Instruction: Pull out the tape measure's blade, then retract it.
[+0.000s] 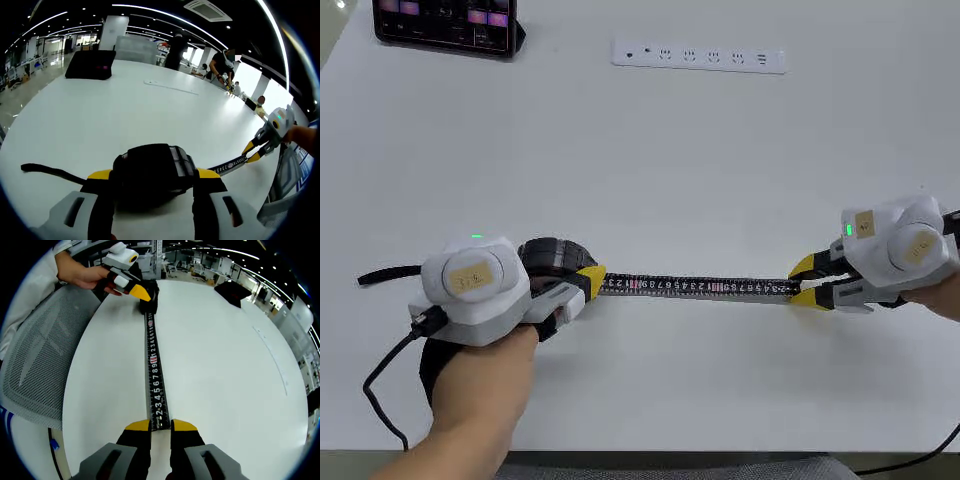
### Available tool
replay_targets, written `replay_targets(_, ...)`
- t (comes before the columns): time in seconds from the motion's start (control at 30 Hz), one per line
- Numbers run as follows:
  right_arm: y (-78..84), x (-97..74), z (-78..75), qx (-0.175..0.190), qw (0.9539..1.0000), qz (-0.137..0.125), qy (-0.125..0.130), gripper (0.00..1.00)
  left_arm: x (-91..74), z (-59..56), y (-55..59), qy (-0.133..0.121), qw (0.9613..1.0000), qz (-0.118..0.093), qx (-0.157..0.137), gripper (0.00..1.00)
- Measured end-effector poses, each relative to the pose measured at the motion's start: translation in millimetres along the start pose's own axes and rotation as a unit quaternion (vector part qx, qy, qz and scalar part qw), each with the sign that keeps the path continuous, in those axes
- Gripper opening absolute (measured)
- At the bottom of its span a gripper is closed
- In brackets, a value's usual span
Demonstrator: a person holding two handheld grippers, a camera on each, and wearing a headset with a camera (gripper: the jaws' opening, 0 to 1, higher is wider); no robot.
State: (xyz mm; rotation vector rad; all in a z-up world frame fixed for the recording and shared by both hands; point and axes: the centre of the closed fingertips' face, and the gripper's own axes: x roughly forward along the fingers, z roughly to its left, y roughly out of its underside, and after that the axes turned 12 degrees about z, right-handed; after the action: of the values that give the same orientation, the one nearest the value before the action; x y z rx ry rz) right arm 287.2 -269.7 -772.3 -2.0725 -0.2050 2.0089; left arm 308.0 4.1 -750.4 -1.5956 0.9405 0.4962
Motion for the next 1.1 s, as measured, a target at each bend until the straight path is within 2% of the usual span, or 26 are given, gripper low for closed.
replay_targets(0.23,0.7,0.0,-0.3,0.0,1.0,0.003,0.0,0.1,-0.6,0.2,1.6,-0.002,0.9999,0.014,0.007,0.57)
replay_targets(0.6,0.4,-0.2,-0.5,0.001,1.0,0.004,0.0,0.1,-2.0,-0.3,1.9,0.0,0.9999,0.015,0.006,0.57)
replay_targets(1.1,-22.8,2.2,-0.9,-0.006,0.9999,-0.014,-0.008,0.1,-1.5,0.1,1.0,0.01,0.9999,0.01,-0.002,0.57)
